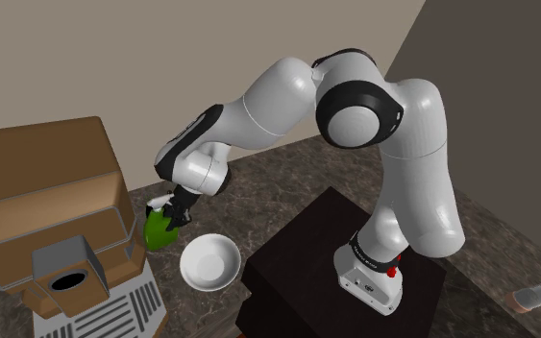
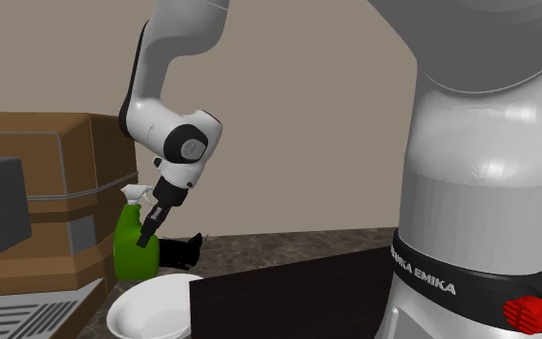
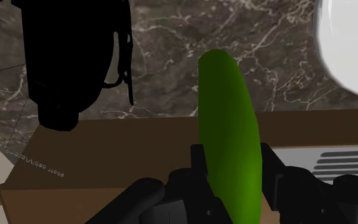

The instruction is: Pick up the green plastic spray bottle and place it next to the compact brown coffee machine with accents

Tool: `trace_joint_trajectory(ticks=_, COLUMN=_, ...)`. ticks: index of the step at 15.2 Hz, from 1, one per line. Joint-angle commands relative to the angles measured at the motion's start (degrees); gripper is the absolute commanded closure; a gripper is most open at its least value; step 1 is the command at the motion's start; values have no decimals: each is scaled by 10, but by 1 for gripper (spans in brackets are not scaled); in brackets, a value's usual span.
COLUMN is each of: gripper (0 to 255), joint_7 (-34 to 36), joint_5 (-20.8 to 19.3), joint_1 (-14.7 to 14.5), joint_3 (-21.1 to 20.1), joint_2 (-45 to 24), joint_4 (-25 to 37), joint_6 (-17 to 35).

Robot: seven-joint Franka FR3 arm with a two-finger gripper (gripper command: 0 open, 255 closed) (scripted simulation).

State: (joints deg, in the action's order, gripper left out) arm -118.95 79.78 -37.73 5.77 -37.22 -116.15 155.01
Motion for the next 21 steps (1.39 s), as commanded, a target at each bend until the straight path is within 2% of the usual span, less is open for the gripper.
trace_joint_trajectory(ticks=1, gripper=255, joint_7=0, joint_5=0, joint_1=0, joint_3=0, joint_2=0, joint_4=0, joint_6=0)
trace_joint_trajectory(ticks=3, gripper=255, joint_7=0, joint_5=0, joint_1=0, joint_3=0, joint_2=0, joint_4=0, joint_6=0)
trace_joint_trajectory(ticks=4, gripper=0, joint_7=0, joint_5=0, joint_1=0, joint_3=0, joint_2=0, joint_4=0, joint_6=0)
trace_joint_trajectory(ticks=9, gripper=0, joint_7=0, joint_5=0, joint_1=0, joint_3=0, joint_2=0, joint_4=0, joint_6=0)
trace_joint_trajectory(ticks=13, gripper=0, joint_7=29, joint_5=-46, joint_1=-1, joint_3=25, joint_2=77, joint_4=-60, joint_6=-20)
trace_joint_trajectory(ticks=21, gripper=0, joint_7=29, joint_5=-46, joint_1=-1, joint_3=25, joint_2=77, joint_4=-60, joint_6=-20)
